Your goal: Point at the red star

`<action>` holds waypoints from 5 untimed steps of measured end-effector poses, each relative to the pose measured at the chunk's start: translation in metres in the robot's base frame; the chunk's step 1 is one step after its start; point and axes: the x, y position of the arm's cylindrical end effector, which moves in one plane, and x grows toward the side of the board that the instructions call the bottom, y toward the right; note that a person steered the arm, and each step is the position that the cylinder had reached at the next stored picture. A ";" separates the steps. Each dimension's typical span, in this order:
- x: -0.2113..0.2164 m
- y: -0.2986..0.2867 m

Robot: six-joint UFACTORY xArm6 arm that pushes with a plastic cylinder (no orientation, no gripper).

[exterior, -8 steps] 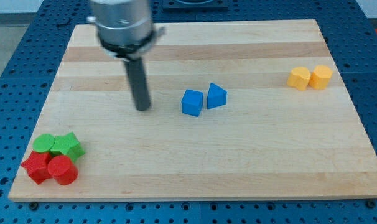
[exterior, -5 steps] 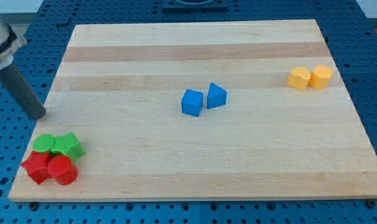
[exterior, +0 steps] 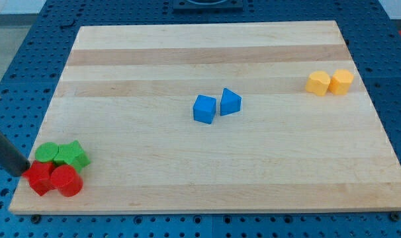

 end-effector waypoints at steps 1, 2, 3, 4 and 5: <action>0.000 0.000; 0.006 0.000; 0.020 0.001; 0.038 0.001; 0.048 0.020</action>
